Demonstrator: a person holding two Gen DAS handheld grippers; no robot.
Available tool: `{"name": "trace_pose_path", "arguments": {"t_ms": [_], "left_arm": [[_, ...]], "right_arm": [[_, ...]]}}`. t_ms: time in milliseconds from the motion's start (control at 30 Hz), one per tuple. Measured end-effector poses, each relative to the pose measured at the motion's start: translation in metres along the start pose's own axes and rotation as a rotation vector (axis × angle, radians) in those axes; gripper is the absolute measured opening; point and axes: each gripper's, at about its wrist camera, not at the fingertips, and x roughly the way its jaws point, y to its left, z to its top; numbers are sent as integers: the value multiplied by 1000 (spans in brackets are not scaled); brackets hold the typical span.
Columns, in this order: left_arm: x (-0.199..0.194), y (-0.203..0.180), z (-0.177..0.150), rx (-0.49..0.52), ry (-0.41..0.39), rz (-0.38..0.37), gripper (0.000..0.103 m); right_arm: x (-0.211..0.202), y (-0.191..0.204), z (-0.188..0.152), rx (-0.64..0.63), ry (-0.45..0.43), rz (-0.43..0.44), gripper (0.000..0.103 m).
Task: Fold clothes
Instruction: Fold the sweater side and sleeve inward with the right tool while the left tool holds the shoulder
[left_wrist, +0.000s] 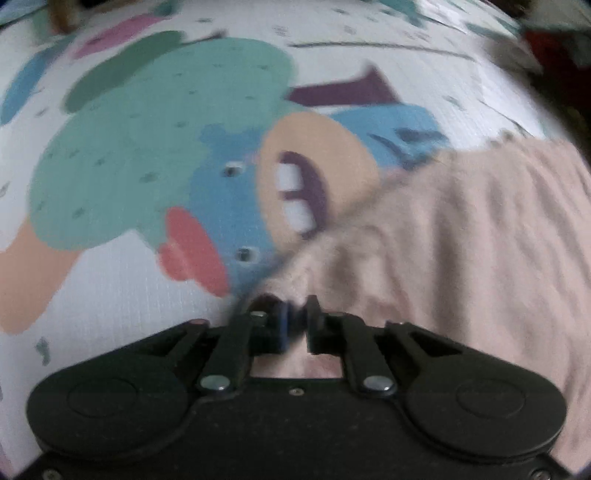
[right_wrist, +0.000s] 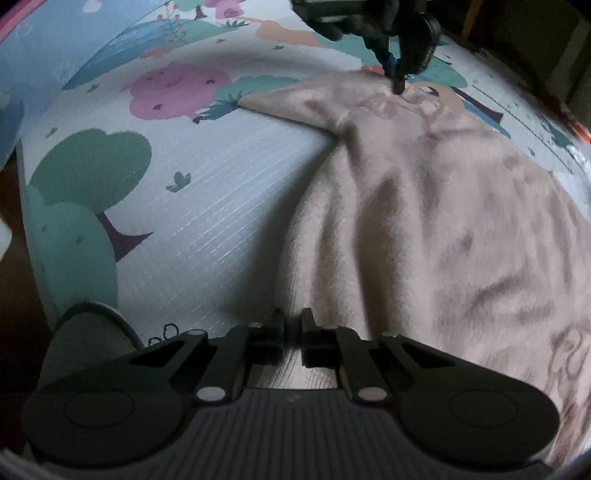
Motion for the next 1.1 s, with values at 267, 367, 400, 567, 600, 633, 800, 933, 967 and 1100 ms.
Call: {"name": "trace_pose_path", "arguments": {"t_ms": [267,367,400,567,600,633,800,933,967,1100], "left_arm": [[-36,-38,35,82,-18,-40,5],[-39,-55,47,80,-22,-49,5],[-40,-61,51,84,-23,-50,5],[-37,-100,76,117,-41,-53,5],[-36,-110,81,125,-43,-60,5],[-35,-121,86,139,-45,-66,5],[-21,-171,106,200,-39,-74,5],[-7,-199,112,225,-28,-49,5],[-3,-203,113,226,-25,-38,5],[9,-213,113,231,-11,-17,5]], "right_arm": [[-31,-40,-6,142,-30,-4,9],[-42,-57,-12,207,-26,-19,9],[-44,-63,-15,230,-21,-23,9],[-54,-85,-36,324,10,-51,9],[-56,-89,-41,336,17,-58,9],[-57,-93,-46,354,24,-64,9],[-59,-113,-66,437,48,-77,9],[-58,-126,-76,503,59,-68,9],[-57,-128,-78,514,60,-62,9],[-52,-135,-82,548,69,-33,9]]}}
